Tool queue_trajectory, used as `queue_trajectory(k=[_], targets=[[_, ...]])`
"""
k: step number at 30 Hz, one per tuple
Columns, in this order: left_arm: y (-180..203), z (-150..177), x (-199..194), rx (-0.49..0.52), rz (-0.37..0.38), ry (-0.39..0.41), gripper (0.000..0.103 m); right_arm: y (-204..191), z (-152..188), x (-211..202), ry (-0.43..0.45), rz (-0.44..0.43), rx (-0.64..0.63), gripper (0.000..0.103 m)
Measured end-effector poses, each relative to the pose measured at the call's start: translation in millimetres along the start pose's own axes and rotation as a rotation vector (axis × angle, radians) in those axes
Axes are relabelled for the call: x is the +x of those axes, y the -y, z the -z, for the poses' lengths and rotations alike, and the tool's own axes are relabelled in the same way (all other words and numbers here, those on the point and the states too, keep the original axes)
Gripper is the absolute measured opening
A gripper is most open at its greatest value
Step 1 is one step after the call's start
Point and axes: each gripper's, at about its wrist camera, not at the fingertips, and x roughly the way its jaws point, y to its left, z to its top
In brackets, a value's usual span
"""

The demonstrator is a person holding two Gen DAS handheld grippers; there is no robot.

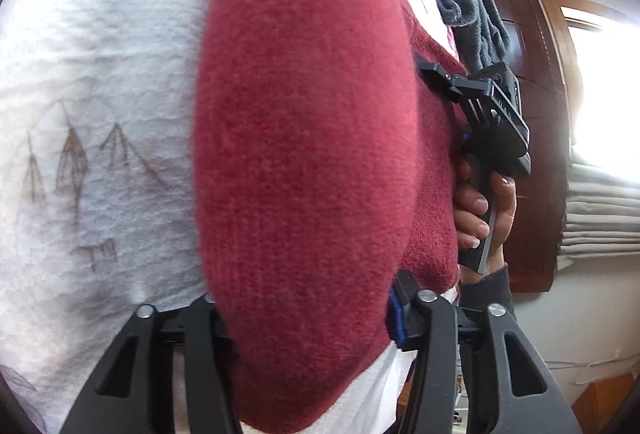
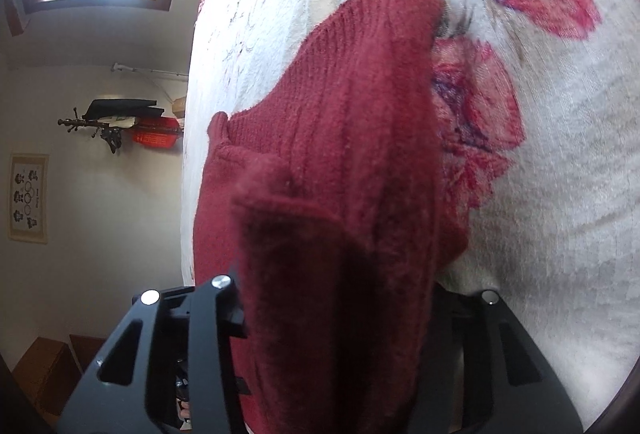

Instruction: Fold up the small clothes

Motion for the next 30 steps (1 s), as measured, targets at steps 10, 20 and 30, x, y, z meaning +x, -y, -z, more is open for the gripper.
queue_trajectory(k=[10,20,30], targets=[[16,1,-13,0.029,-0.039,0.007,0.037,-21,8,-7,0.039,0.123,0.017,0.037],[41,20,-65,0.082,-0.057,0.054,0.034,-89,32,-18,0.089,0.142,-0.032,0.035],[24,92,-138,0.074,-0.059,0.140,0.034,-154,82,15,0.060,0.052,-0.077,0.035]])
